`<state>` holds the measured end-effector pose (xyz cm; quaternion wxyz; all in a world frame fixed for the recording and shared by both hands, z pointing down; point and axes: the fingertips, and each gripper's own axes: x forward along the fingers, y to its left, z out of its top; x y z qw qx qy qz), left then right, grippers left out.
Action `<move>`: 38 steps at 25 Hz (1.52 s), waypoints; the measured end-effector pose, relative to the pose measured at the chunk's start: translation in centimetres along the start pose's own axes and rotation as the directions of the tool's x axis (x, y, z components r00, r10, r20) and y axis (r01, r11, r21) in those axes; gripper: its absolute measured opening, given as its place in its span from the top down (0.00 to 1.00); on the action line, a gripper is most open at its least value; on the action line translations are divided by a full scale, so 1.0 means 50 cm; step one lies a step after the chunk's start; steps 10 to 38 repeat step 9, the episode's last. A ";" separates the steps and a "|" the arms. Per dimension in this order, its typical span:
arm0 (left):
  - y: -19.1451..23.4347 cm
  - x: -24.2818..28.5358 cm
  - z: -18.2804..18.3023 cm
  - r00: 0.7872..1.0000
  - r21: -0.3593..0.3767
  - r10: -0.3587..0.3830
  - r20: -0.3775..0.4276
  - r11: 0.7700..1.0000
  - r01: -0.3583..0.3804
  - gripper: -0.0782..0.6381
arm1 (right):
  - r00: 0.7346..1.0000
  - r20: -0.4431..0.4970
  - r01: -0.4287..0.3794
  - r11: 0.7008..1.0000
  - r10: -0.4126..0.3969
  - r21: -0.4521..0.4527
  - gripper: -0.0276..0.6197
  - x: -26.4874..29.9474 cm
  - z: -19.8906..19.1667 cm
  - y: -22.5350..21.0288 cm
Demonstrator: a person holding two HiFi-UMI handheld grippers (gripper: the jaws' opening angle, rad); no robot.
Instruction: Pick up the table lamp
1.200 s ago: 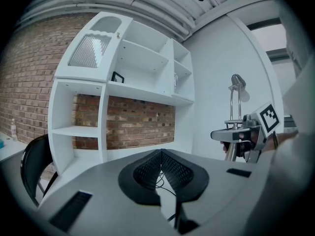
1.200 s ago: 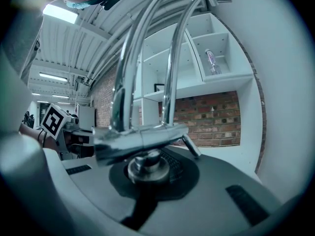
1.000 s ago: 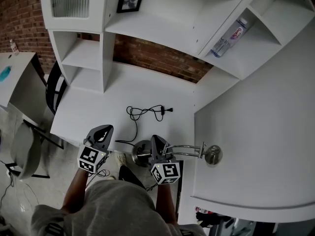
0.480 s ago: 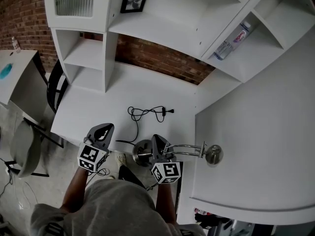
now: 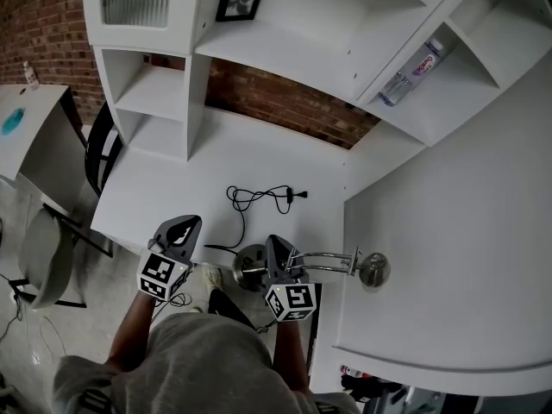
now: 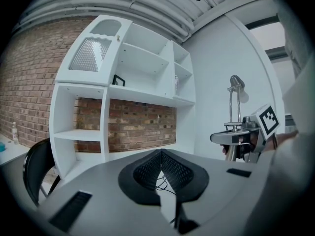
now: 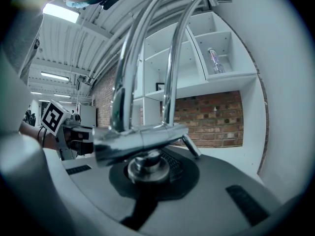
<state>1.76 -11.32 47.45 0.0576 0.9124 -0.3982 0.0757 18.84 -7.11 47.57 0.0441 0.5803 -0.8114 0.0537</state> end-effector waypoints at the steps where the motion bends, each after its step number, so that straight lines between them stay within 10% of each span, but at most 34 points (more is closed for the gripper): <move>1: 0.000 -0.001 -0.001 1.000 -0.001 0.000 -0.001 1.000 0.000 0.89 | 1.000 -0.001 -0.001 1.000 0.001 0.001 0.92 0.001 0.000 0.002; 38: 0.005 -0.003 -0.010 1.000 0.001 0.008 -0.002 1.000 -0.008 0.89 | 1.000 -0.001 -0.003 1.000 0.003 0.008 0.92 0.005 -0.004 0.001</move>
